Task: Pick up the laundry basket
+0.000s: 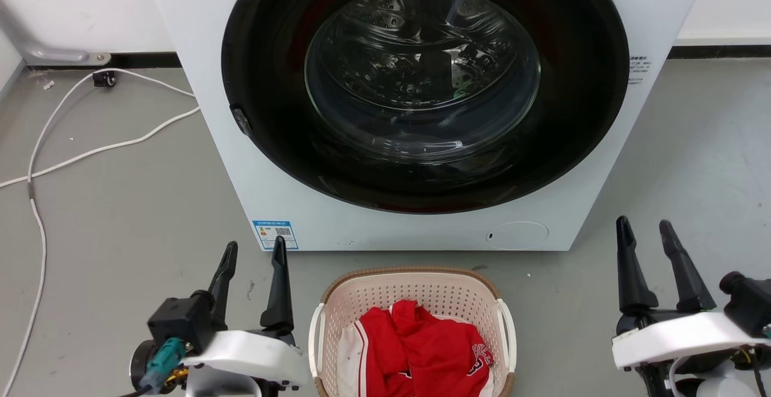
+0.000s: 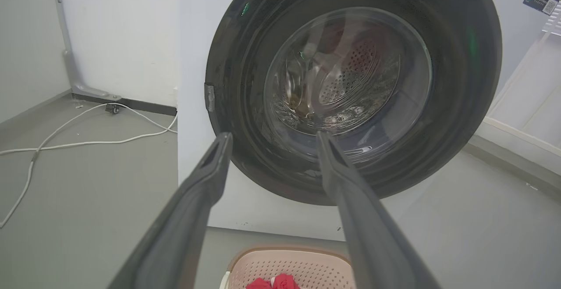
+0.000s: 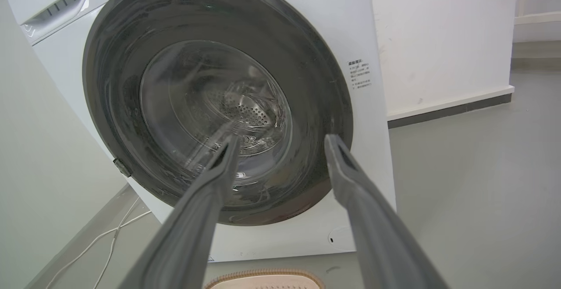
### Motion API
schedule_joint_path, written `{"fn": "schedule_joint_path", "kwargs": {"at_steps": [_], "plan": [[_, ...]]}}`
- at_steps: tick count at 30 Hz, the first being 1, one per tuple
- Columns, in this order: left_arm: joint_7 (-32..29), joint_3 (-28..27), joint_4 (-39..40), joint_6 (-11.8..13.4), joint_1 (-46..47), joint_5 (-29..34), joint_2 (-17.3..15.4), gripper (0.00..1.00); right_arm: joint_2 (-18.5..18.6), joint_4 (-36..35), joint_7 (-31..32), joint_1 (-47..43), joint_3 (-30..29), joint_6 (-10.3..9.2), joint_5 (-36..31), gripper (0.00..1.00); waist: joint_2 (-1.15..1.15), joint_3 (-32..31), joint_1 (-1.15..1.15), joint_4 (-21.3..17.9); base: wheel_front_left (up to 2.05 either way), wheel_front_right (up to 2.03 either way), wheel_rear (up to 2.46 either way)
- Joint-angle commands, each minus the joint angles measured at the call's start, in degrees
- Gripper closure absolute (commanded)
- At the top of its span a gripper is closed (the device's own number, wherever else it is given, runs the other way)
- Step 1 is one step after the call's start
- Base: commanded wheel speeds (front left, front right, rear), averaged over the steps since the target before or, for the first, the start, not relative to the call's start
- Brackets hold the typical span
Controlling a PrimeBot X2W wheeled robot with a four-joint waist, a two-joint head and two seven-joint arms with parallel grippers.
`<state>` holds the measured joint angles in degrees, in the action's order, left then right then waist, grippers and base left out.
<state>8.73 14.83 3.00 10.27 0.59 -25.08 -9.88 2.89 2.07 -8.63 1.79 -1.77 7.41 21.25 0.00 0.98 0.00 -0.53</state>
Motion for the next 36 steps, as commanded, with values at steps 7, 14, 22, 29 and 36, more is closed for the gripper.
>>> {"fn": "schedule_joint_path", "kwargs": {"at_steps": [7, 14, 22, 29, 36], "plan": [[1.39, 4.29, 0.24, 2.56, 1.80, 4.92, -2.40, 0.00, 0.06, 1.32, -1.52, 0.07, -0.46, 0.11, -6.04, 0.00, 0.00, 0.16, 0.00, -0.20, 0.00, 0.00, 0.00], [2.32, 7.23, 0.03, 4.01, 2.14, 7.61, -3.48, 0.00, 0.05, 1.68, -2.42, 0.26, -0.17, 0.12, -10.26, 0.00, 0.00, 0.18, 0.00, -0.35, 0.00, 0.00, 0.00], [3.31, 4.37, -0.44, 1.09, -0.14, 5.51, -0.76, 0.00, 0.03, 2.29, -3.45, -0.22, 0.50, 0.12, -12.98, 0.00, 0.00, 0.10, 0.00, -0.45, 0.00, 0.00, 0.00], [4.18, -1.62, -2.65, -3.95, -2.46, 6.44, 3.14, 0.00, 0.01, 3.65, -4.22, -0.82, 0.26, 0.12, -13.86, 0.00, 0.00, 0.08, 0.00, -0.51, 0.00, 0.00, 0.00], [4.88, -5.19, -5.93, -8.53, -3.54, 10.09, 5.56, 0.00, 0.00, 5.72, -5.04, -0.58, 0.60, 0.07, -13.31, 0.00, 0.00, 0.16, 0.00, -0.60, 0.00, 0.00, 0.00]]}}
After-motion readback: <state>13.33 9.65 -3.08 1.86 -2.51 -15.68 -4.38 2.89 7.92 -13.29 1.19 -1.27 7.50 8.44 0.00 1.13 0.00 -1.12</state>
